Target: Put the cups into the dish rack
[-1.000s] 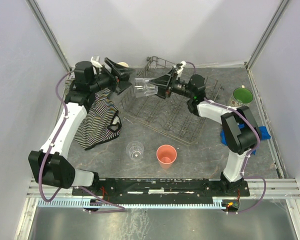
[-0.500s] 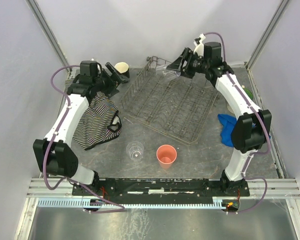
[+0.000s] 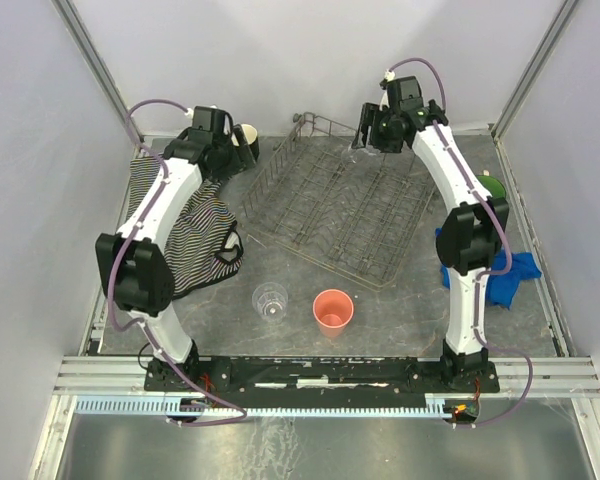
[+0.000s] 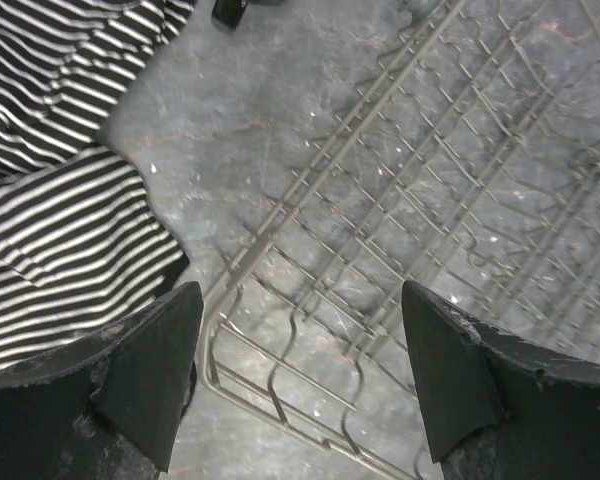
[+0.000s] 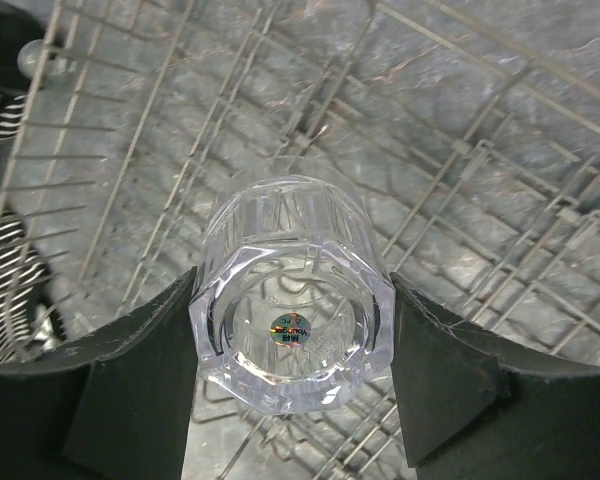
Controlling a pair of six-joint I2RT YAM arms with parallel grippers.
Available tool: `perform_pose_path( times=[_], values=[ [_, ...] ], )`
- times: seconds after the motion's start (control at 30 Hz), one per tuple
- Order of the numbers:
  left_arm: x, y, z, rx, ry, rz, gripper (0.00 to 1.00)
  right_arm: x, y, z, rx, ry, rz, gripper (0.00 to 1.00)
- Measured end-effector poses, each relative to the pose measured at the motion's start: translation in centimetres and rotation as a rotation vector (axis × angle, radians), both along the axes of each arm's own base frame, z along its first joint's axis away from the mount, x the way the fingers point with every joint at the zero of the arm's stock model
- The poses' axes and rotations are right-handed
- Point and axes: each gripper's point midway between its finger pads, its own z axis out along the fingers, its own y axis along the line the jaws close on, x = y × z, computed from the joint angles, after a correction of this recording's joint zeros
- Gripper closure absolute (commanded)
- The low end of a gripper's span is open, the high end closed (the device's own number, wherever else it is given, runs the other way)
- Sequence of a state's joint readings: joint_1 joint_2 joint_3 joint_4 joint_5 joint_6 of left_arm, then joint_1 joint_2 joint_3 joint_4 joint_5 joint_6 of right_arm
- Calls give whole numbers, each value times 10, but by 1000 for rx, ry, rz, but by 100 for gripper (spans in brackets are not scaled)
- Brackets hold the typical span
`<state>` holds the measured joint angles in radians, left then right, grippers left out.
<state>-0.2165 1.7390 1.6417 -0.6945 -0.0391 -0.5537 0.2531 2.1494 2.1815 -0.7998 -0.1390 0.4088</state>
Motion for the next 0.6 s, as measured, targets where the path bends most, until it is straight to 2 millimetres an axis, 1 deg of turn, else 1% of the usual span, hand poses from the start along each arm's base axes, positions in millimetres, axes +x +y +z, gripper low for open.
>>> perform_pose_path(
  times=[0.13,0.23,0.37,0.43,0.5,0.6],
  values=[
    [16,0,-8,130,-7,-30,14,13,-8,-7,-91,-21,-24,81],
    [25,1,-20,227,4,-53,14,19,-15,-10,-150,-35,-40,81],
    [29,6,-39,318,40,-68,14,34,-22,-12,-219,-65,-55,82],
    [30,9,-48,348,62,-73,14,40,-25,-18,-247,-68,-61,83],
    [31,10,-53,366,74,-74,14,44,-28,-26,-270,-64,-65,83],
    [31,13,-56,384,84,-72,14,48,-30,-39,-301,-51,-66,83]
  ],
)
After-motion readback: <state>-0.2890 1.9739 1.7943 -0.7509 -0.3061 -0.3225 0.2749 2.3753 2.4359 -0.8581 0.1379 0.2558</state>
